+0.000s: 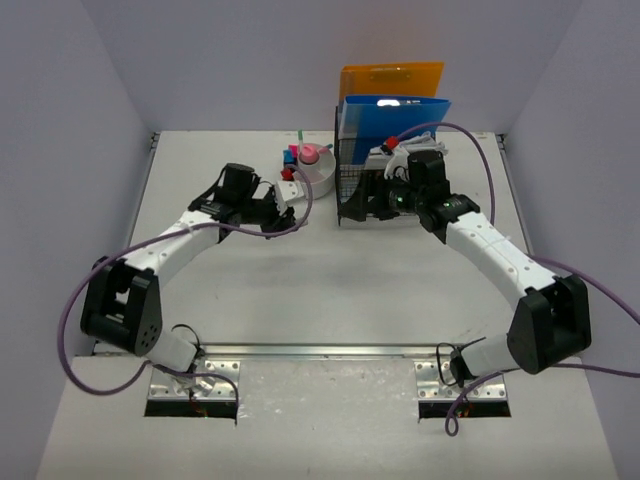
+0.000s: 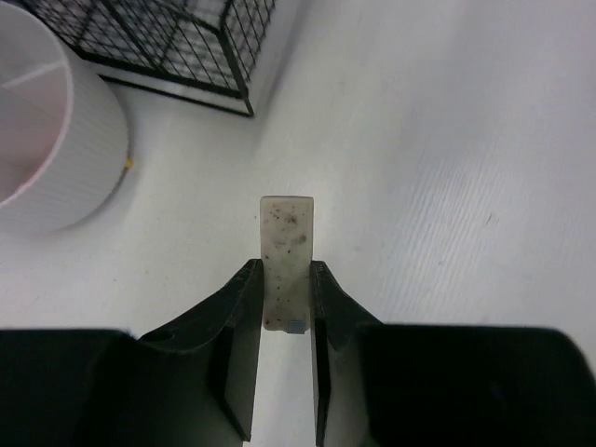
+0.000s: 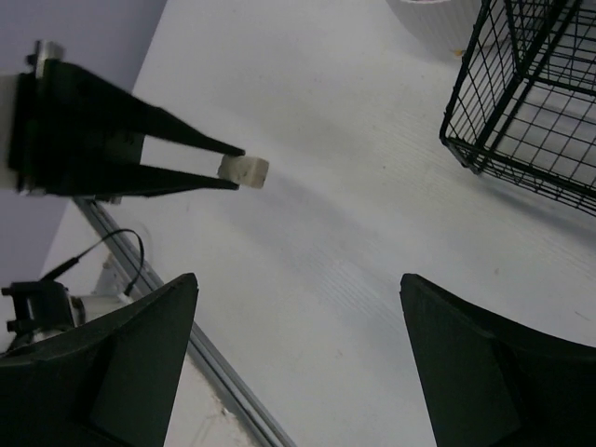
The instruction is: Organize the desk
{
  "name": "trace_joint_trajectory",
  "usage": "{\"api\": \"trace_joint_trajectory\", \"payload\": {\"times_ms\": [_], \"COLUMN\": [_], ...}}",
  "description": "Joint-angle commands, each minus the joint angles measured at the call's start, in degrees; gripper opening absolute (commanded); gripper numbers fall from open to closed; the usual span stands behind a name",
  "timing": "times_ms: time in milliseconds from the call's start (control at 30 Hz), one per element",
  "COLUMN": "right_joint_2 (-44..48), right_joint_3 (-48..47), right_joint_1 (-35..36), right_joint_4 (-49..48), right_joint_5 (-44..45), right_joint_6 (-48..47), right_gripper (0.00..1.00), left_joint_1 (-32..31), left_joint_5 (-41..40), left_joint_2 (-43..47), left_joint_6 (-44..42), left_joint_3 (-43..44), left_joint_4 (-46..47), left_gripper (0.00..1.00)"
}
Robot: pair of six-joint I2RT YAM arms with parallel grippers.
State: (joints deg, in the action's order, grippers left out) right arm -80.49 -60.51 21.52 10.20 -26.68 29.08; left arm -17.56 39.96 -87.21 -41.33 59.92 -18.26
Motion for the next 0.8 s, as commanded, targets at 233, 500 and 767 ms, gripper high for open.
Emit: {"api": "trace_joint_trajectory", "payload": {"times_ms": [233,500,767], "right_joint_2": [-7.37,-9.69,-13.23], "right_joint_3": [-8.67,-9.18,-12.73], "right_joint_1": [4.46,5.02,5.29], "right_joint_4": [-6.56,-12.92,-14.45], "right_joint_5": [-4.91,-5.78,-4.7], "right_joint_6": [14.34,19.52,22.53], "right_gripper": [0.82,0.66,0.59], "left_joint_1": [0.42,0.42,0.42], "left_joint_5": [-8.17,-6.03,-4.8], "left_joint_2": [10.61,11.1,11.64], "left_joint_6": [31.32,39.08,40.37], "left_joint_3": [-0.55,-0.68,-0.79], "left_joint_4": [16.99,21.19,21.24], "left_gripper": [0.0,0.0,0.0]}}
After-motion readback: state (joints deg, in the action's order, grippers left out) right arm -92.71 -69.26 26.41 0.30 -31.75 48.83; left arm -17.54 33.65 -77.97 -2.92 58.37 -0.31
